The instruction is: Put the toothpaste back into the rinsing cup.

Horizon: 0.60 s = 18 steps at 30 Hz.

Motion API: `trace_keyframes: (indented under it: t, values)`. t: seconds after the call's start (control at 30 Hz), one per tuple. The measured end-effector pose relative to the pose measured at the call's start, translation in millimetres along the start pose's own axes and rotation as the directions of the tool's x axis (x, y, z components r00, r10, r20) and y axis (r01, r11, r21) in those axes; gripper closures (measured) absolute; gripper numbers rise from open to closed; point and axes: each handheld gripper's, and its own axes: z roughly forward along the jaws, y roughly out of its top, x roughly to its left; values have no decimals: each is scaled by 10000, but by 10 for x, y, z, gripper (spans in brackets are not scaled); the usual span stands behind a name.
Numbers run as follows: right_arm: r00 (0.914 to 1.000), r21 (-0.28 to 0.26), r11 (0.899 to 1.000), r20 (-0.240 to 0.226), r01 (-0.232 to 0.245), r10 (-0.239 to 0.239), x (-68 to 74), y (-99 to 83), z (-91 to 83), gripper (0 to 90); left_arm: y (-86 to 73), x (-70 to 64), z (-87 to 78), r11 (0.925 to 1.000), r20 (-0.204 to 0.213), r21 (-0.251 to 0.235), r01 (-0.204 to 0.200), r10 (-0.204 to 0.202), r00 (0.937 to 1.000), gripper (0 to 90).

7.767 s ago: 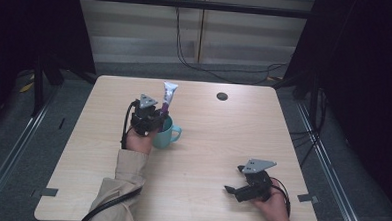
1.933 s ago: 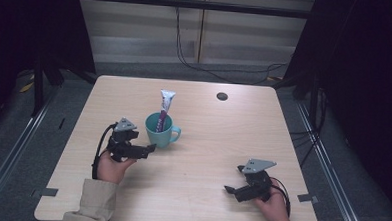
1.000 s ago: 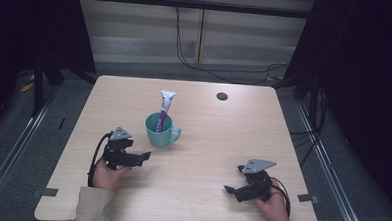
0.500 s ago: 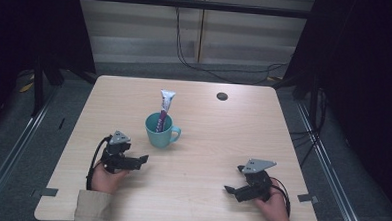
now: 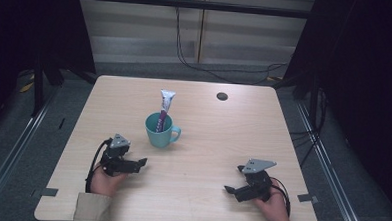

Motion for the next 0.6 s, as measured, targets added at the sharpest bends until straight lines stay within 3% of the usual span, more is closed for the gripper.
trace_keyframes:
  t: [0.6]
  values:
    - [10000, 2, 10000, -1, -2, 2, 0, 0, 0, 101, -105, -1, 23, 9999, -109, 137, -77, 78, 9999, 147]
